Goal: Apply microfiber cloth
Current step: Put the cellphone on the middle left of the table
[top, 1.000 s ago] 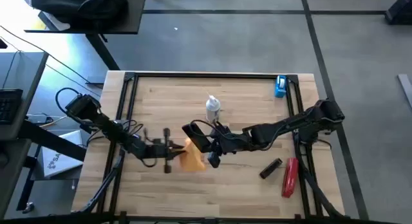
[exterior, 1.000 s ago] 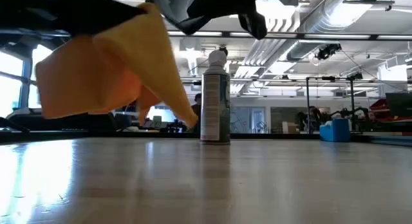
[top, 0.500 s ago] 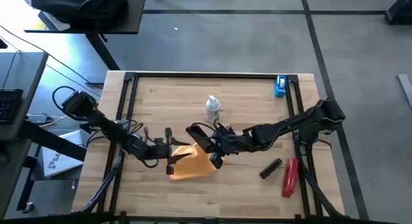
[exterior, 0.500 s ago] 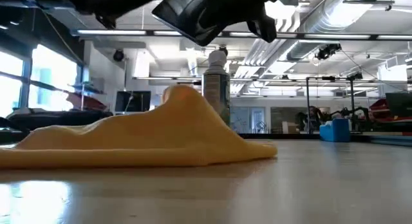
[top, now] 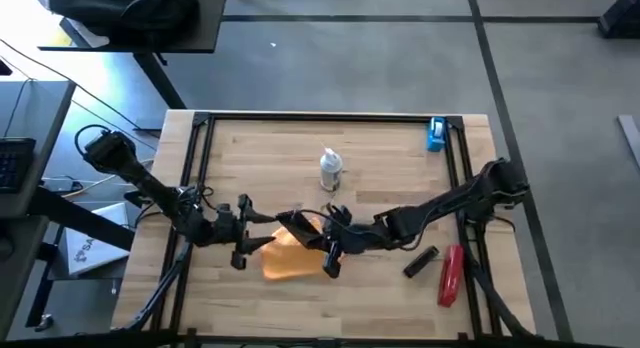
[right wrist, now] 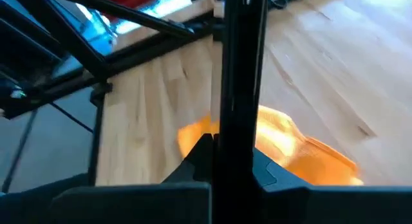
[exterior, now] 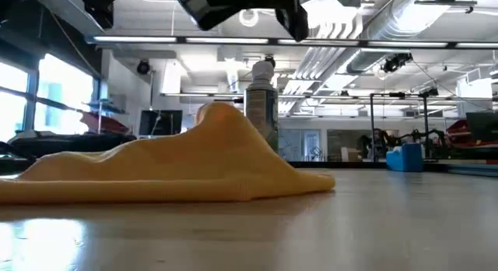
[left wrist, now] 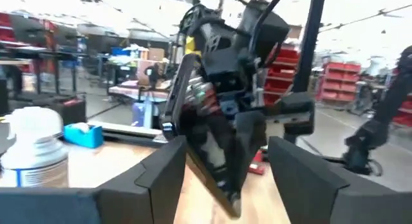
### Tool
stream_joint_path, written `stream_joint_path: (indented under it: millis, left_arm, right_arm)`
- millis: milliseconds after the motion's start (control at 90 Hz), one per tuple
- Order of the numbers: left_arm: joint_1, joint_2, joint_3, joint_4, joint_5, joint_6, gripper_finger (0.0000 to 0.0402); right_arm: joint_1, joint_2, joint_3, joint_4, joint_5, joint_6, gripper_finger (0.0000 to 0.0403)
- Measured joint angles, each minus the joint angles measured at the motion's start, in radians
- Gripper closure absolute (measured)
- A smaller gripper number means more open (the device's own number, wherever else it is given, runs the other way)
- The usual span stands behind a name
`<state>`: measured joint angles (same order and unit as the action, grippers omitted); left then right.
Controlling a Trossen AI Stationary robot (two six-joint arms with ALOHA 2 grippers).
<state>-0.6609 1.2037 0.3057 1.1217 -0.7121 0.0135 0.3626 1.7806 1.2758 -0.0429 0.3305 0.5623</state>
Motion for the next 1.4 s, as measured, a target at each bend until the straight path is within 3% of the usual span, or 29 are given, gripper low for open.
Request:
stream_joint_path:
  millis: [456,844,989,1400]
  left_arm:
    - [-0.011,-0.003,0.002,0.048,0.078,0.073,0.0188]
    - [-0.160,-0.121,0.001,0.046,-0.091,0.250,0.0188]
    - [-0.130,-0.110,0.001,0.048,-0.077,0.218,0.0188]
    - [-0.024,-0.087,0.001,0.065,0.029,0.144,0.0188]
  right_arm:
    - [-0.001,0.008,0.000,0.061,0.000,-0.116,0.0402]
    - [0.051,-0.042,0.000,0.113,0.042,-0.213,0.0402]
    - [0.053,-0.021,0.001,0.207,0.040,-0.248,0.0402]
    - [0.050,0.040,0.000,0.269,0.034,-0.257,0.0402]
